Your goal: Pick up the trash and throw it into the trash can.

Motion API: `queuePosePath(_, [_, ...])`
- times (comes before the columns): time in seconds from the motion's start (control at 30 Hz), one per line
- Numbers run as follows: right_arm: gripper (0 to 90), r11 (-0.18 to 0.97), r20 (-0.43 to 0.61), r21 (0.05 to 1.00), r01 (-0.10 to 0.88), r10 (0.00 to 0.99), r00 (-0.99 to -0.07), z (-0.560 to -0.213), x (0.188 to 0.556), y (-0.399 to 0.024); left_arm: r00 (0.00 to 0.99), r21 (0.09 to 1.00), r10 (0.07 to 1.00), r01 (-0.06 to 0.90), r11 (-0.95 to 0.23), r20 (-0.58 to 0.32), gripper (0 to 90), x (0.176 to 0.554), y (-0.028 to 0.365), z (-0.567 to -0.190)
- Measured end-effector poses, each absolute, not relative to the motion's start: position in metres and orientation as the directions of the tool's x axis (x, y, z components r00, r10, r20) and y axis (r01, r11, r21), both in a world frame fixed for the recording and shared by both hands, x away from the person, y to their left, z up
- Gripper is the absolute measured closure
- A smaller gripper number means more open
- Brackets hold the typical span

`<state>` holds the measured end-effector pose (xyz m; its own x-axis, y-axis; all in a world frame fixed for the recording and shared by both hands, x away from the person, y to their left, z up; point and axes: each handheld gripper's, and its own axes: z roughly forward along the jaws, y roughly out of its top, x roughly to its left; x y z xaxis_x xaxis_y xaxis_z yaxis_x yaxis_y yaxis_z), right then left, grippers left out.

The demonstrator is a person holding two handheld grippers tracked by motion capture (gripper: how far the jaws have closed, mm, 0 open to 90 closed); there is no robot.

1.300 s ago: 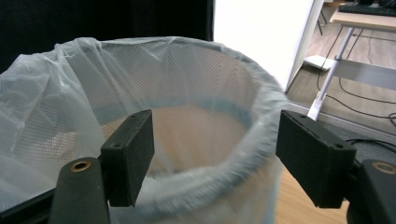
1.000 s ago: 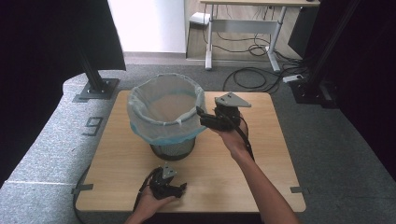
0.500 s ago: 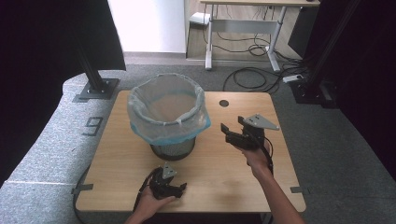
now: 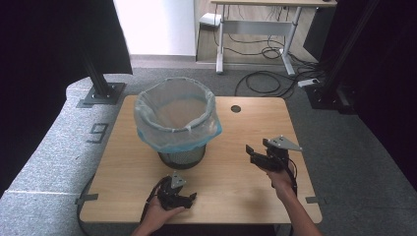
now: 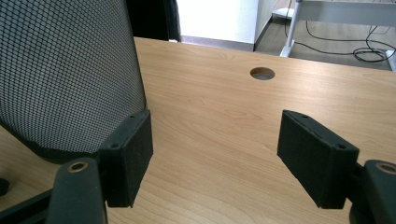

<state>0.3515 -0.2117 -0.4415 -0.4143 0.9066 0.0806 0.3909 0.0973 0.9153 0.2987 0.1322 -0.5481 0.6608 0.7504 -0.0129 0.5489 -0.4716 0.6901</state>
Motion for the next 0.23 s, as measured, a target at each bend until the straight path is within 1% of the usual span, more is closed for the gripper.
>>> queuePosePath(0.23, [25.4,0.093,0.081,0.913,0.398,0.914,-0.398,-0.4477,0.3538,-0.2139,0.663,0.69,0.749,0.548,-0.473,-0.012,14.9,0.2979,0.1328,-0.548])
